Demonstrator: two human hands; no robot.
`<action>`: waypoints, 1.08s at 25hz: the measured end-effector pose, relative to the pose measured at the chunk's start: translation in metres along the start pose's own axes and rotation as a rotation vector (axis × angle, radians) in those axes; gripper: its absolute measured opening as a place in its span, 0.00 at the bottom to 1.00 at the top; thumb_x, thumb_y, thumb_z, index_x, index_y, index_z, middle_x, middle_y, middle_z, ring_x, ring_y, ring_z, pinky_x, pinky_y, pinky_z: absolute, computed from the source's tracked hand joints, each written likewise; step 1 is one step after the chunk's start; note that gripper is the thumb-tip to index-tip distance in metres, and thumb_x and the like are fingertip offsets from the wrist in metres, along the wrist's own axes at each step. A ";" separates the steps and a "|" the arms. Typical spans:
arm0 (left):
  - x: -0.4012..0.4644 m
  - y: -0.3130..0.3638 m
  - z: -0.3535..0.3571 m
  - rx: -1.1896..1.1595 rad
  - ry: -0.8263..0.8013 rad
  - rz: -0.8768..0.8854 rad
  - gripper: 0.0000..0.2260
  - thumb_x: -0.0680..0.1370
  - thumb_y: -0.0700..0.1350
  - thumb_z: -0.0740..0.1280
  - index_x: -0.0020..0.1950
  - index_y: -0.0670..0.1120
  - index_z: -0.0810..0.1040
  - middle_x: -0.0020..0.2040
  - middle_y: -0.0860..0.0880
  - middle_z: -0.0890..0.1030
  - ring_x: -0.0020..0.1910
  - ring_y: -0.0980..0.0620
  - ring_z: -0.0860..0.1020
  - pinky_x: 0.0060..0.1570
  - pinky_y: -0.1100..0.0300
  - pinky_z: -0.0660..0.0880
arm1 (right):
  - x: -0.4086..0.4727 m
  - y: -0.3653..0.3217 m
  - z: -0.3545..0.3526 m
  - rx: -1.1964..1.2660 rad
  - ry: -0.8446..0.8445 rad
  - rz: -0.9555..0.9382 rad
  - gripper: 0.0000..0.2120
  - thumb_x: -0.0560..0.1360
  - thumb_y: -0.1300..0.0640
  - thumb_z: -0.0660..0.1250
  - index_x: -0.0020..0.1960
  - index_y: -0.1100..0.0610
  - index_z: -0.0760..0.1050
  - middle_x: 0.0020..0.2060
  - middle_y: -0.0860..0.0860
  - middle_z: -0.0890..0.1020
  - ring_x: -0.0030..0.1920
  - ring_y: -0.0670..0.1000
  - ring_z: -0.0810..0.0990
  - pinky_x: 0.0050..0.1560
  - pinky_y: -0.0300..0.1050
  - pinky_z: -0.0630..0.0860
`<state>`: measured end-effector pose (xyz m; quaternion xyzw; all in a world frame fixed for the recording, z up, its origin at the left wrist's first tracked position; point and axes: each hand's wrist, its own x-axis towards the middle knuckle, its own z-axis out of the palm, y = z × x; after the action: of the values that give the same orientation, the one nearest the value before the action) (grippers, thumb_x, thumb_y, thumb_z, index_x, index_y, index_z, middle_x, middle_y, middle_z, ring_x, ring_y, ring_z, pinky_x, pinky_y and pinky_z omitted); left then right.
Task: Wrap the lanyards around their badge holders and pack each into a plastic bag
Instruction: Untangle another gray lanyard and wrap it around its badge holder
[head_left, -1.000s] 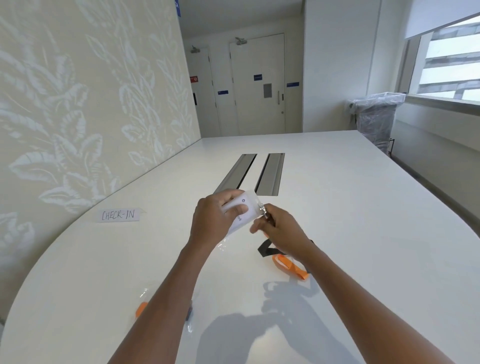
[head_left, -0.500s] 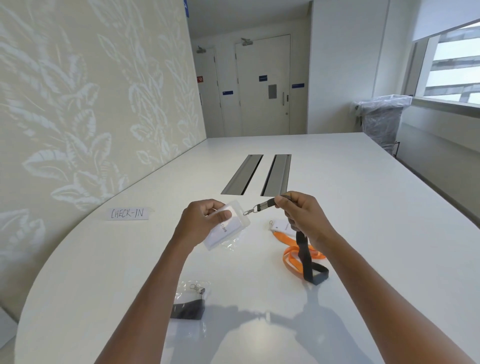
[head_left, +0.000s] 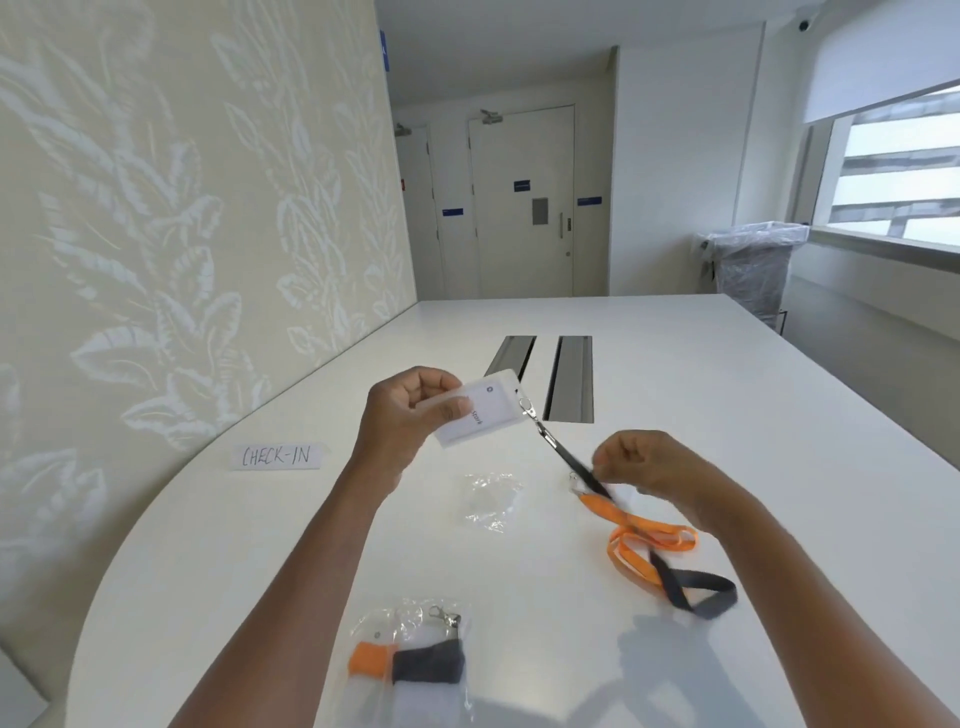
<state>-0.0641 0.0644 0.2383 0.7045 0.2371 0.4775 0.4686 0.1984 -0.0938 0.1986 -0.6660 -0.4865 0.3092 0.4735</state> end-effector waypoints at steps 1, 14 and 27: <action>0.003 0.004 0.003 -0.017 -0.014 0.010 0.12 0.62 0.50 0.81 0.43 0.52 0.85 0.40 0.50 0.86 0.38 0.54 0.82 0.39 0.66 0.76 | -0.001 -0.004 0.010 0.025 0.001 -0.058 0.06 0.74 0.60 0.75 0.49 0.58 0.80 0.43 0.50 0.82 0.45 0.48 0.80 0.45 0.42 0.72; -0.038 -0.036 0.042 -0.670 -0.062 -0.452 0.16 0.72 0.48 0.74 0.55 0.41 0.82 0.49 0.44 0.87 0.46 0.50 0.85 0.42 0.61 0.81 | -0.024 -0.007 0.122 0.598 0.298 -0.140 0.09 0.82 0.58 0.63 0.51 0.64 0.76 0.33 0.53 0.82 0.24 0.50 0.76 0.26 0.41 0.72; -0.040 -0.050 0.026 -0.319 0.025 -0.448 0.04 0.81 0.43 0.68 0.53 0.44 0.81 0.40 0.46 0.87 0.36 0.49 0.86 0.32 0.61 0.80 | -0.027 0.009 0.158 0.418 -0.005 -0.022 0.15 0.86 0.54 0.55 0.47 0.60 0.75 0.32 0.56 0.78 0.28 0.55 0.77 0.30 0.44 0.75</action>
<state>-0.0525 0.0437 0.1734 0.5457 0.3145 0.4019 0.6647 0.0546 -0.0681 0.1322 -0.5473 -0.4201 0.4000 0.6033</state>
